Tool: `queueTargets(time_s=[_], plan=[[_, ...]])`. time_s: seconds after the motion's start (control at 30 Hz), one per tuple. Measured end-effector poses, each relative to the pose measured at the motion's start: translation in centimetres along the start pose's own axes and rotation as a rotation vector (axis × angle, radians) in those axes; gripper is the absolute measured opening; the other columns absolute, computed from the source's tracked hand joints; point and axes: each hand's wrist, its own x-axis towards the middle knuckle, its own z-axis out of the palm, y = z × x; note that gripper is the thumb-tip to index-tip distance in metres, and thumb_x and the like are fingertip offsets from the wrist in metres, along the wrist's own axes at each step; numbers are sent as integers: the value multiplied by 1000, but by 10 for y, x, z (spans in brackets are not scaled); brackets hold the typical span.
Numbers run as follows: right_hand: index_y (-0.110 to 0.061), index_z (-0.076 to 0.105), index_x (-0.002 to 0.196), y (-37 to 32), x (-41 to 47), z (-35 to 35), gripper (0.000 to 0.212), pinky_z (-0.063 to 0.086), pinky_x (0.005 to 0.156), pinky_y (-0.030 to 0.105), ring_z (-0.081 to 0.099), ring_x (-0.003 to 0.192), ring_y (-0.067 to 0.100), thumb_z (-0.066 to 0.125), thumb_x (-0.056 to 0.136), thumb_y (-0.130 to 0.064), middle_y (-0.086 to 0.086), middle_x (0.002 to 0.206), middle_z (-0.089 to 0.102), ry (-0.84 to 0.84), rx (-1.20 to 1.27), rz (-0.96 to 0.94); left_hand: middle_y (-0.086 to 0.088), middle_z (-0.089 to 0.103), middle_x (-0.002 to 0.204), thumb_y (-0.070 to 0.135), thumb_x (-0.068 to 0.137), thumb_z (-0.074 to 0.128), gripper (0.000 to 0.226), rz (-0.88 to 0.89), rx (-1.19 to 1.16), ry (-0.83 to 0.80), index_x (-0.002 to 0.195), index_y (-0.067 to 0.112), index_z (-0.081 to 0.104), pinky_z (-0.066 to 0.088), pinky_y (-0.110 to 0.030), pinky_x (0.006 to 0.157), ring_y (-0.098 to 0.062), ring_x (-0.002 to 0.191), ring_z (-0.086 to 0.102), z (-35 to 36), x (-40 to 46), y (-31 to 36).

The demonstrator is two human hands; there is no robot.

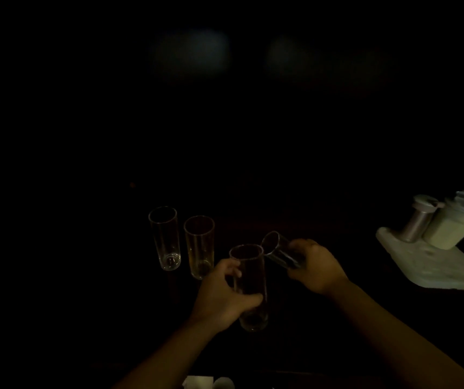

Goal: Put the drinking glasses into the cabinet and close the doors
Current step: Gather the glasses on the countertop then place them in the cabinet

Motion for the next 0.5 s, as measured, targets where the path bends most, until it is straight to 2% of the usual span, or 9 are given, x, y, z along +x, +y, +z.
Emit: queueTargets(time_s=[0.1,0.23,0.33,0.5], plan=[[-27,58,132,-17,-9,15,61,52,92,29,62,113,19,85,78,-21,-2,130,57,-7,170,-16,16,57,111,24,59,92,72,53,55,63,118,37,53,56,-16,64,-6,84,67,-26,-13,-7],[-35,59,127,-46,-20,36,62,56,86,24,66,102,6,89,74,-23,-11,120,62,-5,376,-30,14,62,109,18,57,93,69,102,47,121,112,39,56,56,-16,67,3,87,66,-59,-26,-20],[-48,60,107,-70,-28,53,55,55,64,10,69,89,-8,91,72,-19,-15,107,70,-16,570,-41,16,64,107,15,57,94,69,125,49,159,107,44,56,54,-12,66,7,89,66,-81,-30,-28],[-35,62,111,-101,-36,83,56,57,70,18,66,103,8,92,70,-12,-5,110,67,-33,808,-38,19,60,112,13,58,94,74,136,61,237,117,38,57,55,-16,76,-2,97,66,-107,-30,-42]])
